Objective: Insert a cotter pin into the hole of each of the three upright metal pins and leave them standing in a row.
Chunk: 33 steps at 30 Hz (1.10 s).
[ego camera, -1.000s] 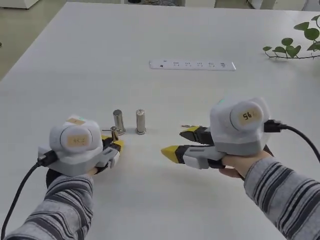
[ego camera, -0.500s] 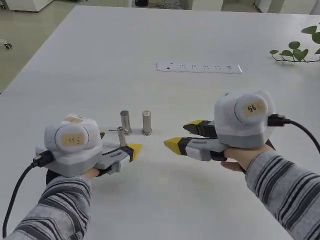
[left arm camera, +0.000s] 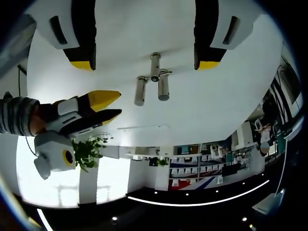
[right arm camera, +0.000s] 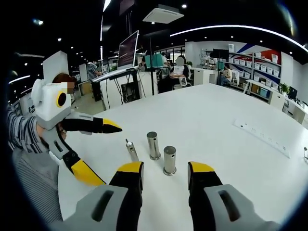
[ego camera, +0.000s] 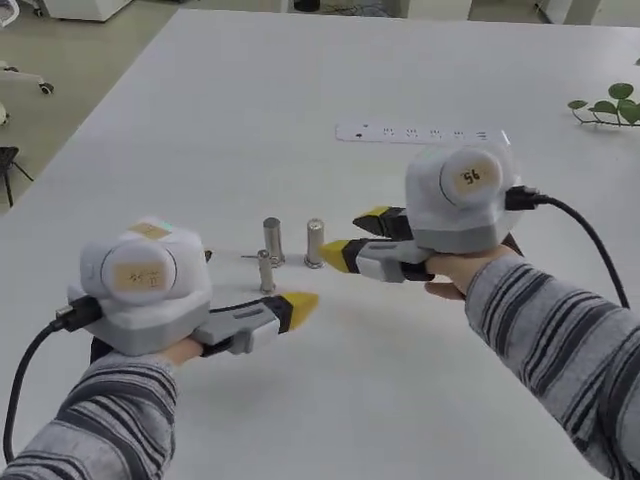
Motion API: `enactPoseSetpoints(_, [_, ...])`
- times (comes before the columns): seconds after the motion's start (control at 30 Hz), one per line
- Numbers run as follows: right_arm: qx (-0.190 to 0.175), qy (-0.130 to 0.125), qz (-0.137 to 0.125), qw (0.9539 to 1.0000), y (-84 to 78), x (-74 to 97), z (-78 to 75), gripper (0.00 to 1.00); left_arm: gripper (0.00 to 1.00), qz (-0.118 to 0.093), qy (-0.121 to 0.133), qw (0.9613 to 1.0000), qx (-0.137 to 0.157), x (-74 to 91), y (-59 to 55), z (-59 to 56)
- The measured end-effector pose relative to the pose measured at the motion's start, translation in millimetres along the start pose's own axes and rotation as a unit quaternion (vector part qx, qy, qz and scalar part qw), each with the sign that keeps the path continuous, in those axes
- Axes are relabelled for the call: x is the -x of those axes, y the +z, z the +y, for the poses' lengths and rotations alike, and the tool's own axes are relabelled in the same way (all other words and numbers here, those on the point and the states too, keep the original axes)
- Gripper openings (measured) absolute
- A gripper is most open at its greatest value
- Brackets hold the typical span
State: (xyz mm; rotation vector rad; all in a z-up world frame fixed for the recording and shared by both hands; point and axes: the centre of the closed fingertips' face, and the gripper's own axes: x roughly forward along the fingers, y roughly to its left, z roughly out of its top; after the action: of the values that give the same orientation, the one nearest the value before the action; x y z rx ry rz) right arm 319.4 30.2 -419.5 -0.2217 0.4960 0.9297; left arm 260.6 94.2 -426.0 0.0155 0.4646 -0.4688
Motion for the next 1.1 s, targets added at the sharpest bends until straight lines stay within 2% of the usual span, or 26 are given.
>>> enactPoseSetpoints(0.23, [-0.006, 0.011, 0.002, 0.9999, 1.3, -21.2, 2.3, 0.28, 0.94, -0.001, -0.012, 0.9999, 0.007, 3.5, -0.8, -6.9])
enactPoseSetpoints(0.3, [-0.009, 0.013, 0.002, 0.9999, -1.4, -32.2, -4.4, 0.27, 0.96, -0.003, -0.015, 0.9998, 0.009, 4.6, -0.8, -8.1])
enactPoseSetpoints(0.43, [-0.010, 0.018, 0.002, 0.9998, -0.8, -34.0, -3.8, 0.24, 0.99, -0.009, -0.013, 0.9999, 0.001, 7.2, 0.6, -8.6])
enactPoseSetpoints(0.6, [-0.011, 0.019, 0.002, 0.9997, -5.1, -41.8, -6.7, 0.19, 0.99, -0.007, -0.021, 0.9997, -0.014, 10.3, -0.5, -14.3])
enactPoseSetpoints(0.83, [-0.002, 0.023, 0.001, 0.9997, -6.8, -44.8, -1.9, 0.10, 0.99, -0.001, -0.014, 0.9998, -0.017, 14.0, -4.0, -10.3])
enactPoseSetpoints(1.1, [0.006, 0.013, 0.001, 0.9999, -4.9, -44.0, -0.3, 0.09, 0.96, 0.000, -0.014, 0.9996, -0.023, 20.9, -6.8, -11.4])
